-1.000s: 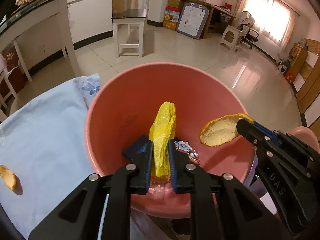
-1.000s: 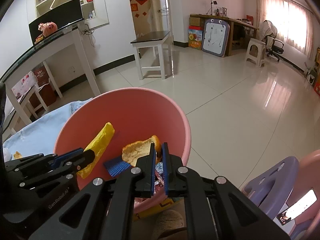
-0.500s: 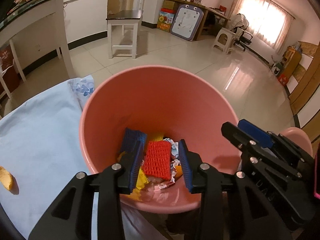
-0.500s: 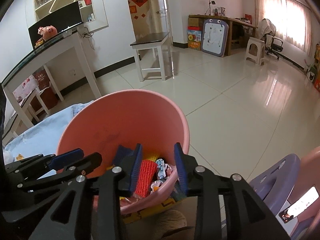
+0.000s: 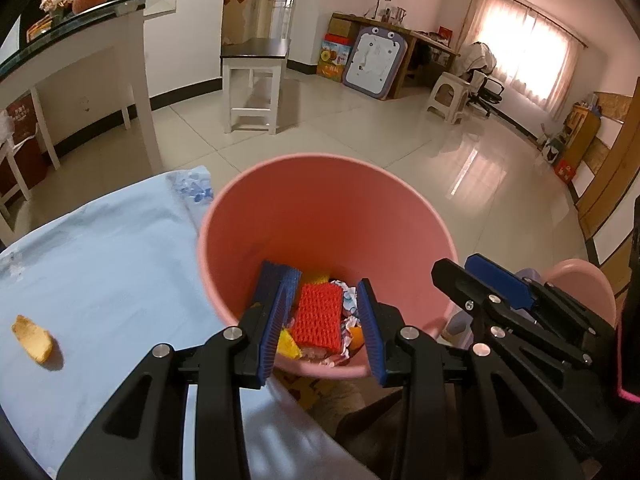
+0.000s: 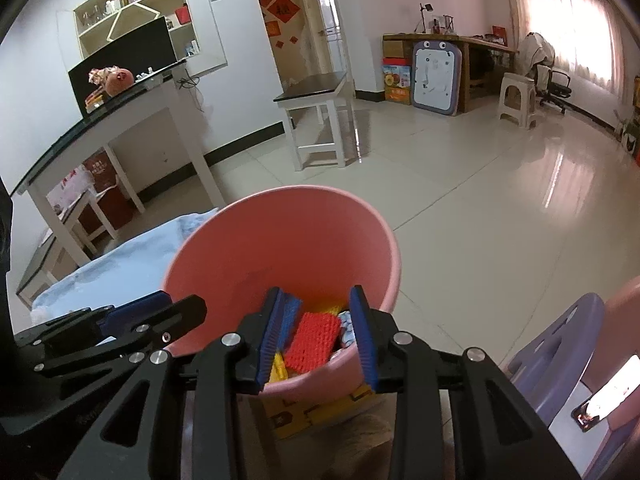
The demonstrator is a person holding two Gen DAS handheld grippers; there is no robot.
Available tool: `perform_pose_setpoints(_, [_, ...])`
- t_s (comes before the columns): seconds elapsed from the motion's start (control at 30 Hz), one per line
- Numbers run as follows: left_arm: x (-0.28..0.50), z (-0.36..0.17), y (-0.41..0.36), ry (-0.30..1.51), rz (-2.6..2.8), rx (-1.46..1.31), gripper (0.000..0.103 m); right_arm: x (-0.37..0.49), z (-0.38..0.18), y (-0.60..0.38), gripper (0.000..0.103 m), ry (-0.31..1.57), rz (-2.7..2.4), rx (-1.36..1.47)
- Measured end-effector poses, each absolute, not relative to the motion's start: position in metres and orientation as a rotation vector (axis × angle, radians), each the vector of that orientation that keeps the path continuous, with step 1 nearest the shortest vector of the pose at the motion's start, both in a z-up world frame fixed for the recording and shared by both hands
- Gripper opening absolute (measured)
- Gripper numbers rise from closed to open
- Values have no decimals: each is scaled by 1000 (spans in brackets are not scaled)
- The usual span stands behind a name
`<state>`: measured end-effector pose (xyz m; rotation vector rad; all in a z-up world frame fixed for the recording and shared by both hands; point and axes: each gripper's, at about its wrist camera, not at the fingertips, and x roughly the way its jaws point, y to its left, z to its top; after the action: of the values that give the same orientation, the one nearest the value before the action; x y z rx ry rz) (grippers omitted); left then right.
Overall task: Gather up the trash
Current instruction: 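Open both grippers over the pink bucket to drop wrapper and peel, then move both open grippers back over the remaining peel and plastic bag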
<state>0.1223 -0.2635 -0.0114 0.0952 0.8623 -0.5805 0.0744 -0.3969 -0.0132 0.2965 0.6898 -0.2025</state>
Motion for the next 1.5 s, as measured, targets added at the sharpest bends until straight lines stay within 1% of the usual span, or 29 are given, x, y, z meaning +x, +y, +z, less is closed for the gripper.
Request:
perform_pose_setpoints(0.57, [92,-2,-203,832,-517,96,37,49,2,-339,35,691,-90,289])
perform_pose_setpoints(0.83, [79,-4,-167,812,-442,106,37,48,-2,-298,35,722,6,297])
perform_pose_setpoints(1.2, [67,-12,-83,830,-328,68,37,69,-11,-233,37,774,144,251])
perform_pose_setpoints(1.33, [72,-12,-40,833,-246,43,37,83,-11,-208,40,786,198,234])
perform_pose_setpoints(1.5, [82,-12,16,839,-124,-4,37,105,-16,-178,40,809,268,224])
